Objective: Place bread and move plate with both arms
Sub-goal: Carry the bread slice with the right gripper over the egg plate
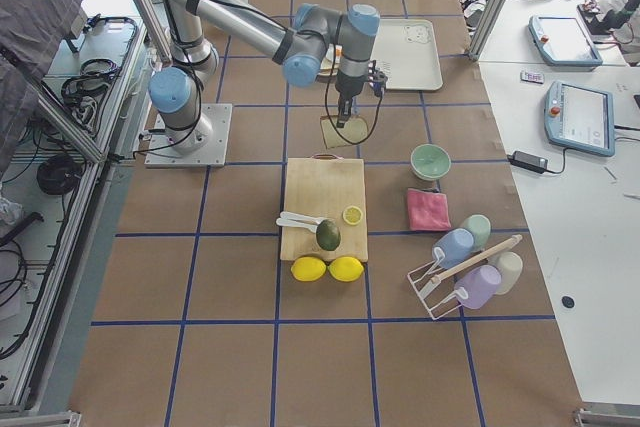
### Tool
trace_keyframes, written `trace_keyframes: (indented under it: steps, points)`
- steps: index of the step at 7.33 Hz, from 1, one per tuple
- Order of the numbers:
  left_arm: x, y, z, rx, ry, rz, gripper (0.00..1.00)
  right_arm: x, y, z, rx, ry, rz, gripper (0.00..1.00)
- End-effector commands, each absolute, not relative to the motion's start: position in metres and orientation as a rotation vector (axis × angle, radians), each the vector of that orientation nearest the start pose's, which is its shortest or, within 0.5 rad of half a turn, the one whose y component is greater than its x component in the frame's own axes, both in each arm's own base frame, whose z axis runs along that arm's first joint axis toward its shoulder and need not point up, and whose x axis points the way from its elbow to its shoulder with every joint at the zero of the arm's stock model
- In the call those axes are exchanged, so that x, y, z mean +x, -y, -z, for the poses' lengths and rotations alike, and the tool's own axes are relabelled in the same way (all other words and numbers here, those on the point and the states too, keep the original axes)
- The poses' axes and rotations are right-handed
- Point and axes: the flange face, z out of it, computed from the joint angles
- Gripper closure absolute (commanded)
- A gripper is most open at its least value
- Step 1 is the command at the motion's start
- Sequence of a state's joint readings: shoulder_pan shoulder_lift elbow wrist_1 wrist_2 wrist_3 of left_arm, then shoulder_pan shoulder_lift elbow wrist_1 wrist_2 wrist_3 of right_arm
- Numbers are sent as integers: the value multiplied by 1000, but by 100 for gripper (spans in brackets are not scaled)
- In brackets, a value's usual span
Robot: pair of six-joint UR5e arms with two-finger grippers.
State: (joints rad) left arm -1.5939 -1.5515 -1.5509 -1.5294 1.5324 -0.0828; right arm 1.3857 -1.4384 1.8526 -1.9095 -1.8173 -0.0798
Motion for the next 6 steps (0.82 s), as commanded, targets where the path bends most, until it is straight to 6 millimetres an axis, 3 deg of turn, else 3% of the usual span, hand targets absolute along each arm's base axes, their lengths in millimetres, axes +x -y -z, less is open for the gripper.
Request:
trace_keyframes:
  steps: [1, 2, 3, 5, 6]
  points:
    - [-148, 488, -512, -93, -3180, 126, 0, 163, 507, -345, 335, -3349, -90, 100]
    - [-148, 488, -512, -93, -3180, 126, 0, 236, 495, -341, 395, -3285, -69, 100]
    - [-148, 488, -512, -93, -3180, 126, 0, 280, 492, -331, 473, -3273, -55, 100]
    - [-148, 487, -511, -93, -3180, 121, 0, 347, 471, -300, 496, -3301, -52, 100]
    - [-148, 487, -511, -93, -3180, 121, 0, 354, 467, -292, 481, -3306, -61, 100]
